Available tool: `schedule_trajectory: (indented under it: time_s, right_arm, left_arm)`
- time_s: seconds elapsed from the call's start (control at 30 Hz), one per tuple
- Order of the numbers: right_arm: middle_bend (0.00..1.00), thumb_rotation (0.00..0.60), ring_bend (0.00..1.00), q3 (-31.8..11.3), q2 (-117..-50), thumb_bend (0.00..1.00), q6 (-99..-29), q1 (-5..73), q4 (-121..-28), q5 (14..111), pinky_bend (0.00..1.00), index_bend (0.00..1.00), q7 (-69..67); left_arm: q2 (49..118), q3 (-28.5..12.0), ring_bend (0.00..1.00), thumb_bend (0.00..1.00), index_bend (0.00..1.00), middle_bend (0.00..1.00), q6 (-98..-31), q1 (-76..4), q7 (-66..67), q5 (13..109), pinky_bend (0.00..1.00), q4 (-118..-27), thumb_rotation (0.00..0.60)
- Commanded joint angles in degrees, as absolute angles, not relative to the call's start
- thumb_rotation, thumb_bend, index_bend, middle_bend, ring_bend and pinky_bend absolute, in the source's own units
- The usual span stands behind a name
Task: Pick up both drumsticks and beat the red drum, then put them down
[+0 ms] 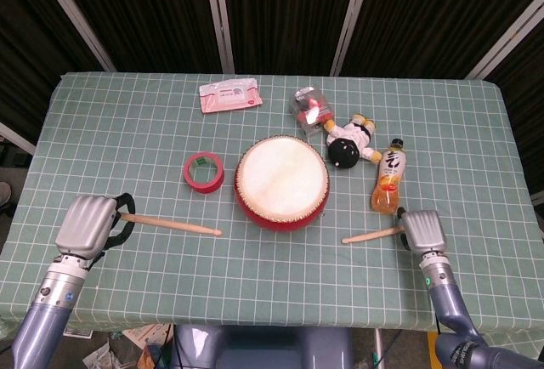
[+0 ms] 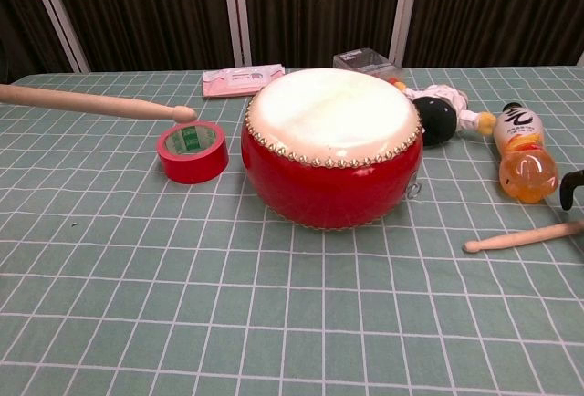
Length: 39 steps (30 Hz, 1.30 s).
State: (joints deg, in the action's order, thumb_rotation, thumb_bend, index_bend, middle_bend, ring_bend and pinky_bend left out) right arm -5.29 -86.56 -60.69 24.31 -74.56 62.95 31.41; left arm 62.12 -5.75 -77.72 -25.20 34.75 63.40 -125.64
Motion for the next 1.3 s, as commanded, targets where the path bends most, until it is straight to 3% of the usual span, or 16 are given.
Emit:
schedule_trajectory:
  time_s: [0.03,0.27,0.47,0.63,1.3]
  right_arm:
    - [1.00,0.600,1.00,-4.87,-87.10,0.39,-60.23,24.40,-73.99,62.59,1.00,0.37,32.11]
    - [1.00,0.600,1.00,-4.12,-88.32,0.39,-59.96,24.41,-72.81,62.57,1.00,0.40,32.87]
    - [1.00,0.600,1.00,-4.20,-87.89,0.42,-59.84,24.49,-73.18,62.22,1.00,0.76,33.23]
    - [1.00,0.600,1.00,-4.58,-85.82,0.46,-60.00,24.58,-75.86,61.67,1.00,0.91,33.79]
    - [1.00,0.600,1.00,-4.13,-78.21,0.48,-62.10,24.12,-85.37,62.29,1.00,0.95,33.86]
  left_arm:
    - [62.04,-5.77,1.00,0.55,0.76,1.00,-77.69,-25.17,34.56,63.36,1.00,-125.52,0.600]
    - [61.63,-5.68,1.00,0.55,0.76,1.00,-77.49,-24.97,33.74,63.36,1.00,-125.08,0.600]
    - [61.21,-5.75,1.00,0.55,0.76,1.00,-77.43,-24.80,33.02,63.38,1.00,-124.72,0.600]
    - [60.90,-6.01,1.00,0.55,0.76,1.00,-77.36,-24.92,32.89,63.39,1.00,-125.00,0.600]
    - [61.05,-6.18,1.00,0.55,0.76,1.00,-78.15,-25.14,34.56,63.45,1.00,-126.91,0.600]
